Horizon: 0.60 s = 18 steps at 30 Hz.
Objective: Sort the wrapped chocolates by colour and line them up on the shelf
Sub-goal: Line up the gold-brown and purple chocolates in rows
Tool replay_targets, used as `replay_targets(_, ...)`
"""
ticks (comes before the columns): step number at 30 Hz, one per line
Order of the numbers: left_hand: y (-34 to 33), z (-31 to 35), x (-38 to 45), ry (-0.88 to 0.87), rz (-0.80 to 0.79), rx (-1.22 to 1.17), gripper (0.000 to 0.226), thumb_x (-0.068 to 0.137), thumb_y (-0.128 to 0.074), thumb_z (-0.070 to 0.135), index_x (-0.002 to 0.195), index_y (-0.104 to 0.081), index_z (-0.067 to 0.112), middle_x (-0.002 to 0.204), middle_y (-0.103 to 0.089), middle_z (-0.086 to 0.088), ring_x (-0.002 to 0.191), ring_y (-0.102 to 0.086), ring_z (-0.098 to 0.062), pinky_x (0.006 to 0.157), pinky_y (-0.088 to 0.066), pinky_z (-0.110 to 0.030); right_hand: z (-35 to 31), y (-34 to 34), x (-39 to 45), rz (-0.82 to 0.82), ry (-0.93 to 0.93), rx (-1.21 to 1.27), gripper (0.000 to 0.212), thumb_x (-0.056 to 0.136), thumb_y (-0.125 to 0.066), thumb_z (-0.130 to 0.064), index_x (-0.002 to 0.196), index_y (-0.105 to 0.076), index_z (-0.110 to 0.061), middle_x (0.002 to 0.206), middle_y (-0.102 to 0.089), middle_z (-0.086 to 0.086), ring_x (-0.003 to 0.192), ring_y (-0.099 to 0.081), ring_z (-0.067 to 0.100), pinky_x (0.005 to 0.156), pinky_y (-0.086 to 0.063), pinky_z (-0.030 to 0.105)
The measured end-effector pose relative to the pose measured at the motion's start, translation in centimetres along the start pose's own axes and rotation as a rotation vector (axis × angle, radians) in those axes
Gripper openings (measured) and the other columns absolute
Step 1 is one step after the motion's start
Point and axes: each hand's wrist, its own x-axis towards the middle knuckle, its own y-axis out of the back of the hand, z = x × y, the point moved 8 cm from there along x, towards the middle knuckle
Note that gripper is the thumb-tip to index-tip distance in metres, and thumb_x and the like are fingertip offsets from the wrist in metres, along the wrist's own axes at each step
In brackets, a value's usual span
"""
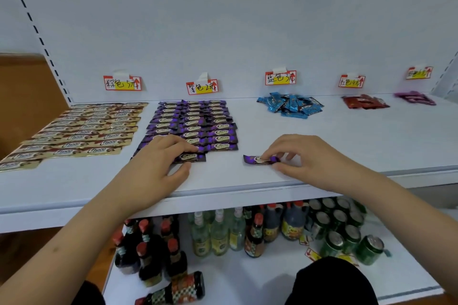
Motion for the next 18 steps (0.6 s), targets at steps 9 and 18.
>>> replay_targets(9, 0.0, -0.2, -0.1, 0.007, -0.005, -0.005, 0.036, 0.098, -0.05, 0.035, 0.133, -0.054, 0.035, 0.129, -0.046, 0.021, 0.123, -0.036, 0.002, 0.1, -0.027, -0.017, -4.0, -2.6, 2.7, -0.036, 0.135, -0.098, 0.032, 0.099, -0.051, -0.027, 0.128, -0.064, -0.029, 0.123, -0.06, -0.014, 0.108, -0.048, 0.003, 0.094, -0.039, 0.02)
replay_targets(18, -0.1, -0.4, -0.1, 0.019, -0.009, -0.002, 0.036, 0.098, -0.05, 0.035, 0.134, -0.054, 0.033, 0.129, -0.048, 0.019, 0.122, -0.04, -0.002, 0.104, -0.033, -0.023, -5.0, -3.6, 3.9, 0.035, 0.213, -0.141, 0.033, 0.098, -0.053, -0.027, 0.13, -0.063, -0.026, 0.131, -0.059, -0.01, 0.117, -0.045, 0.005, 0.101, -0.035, 0.019)
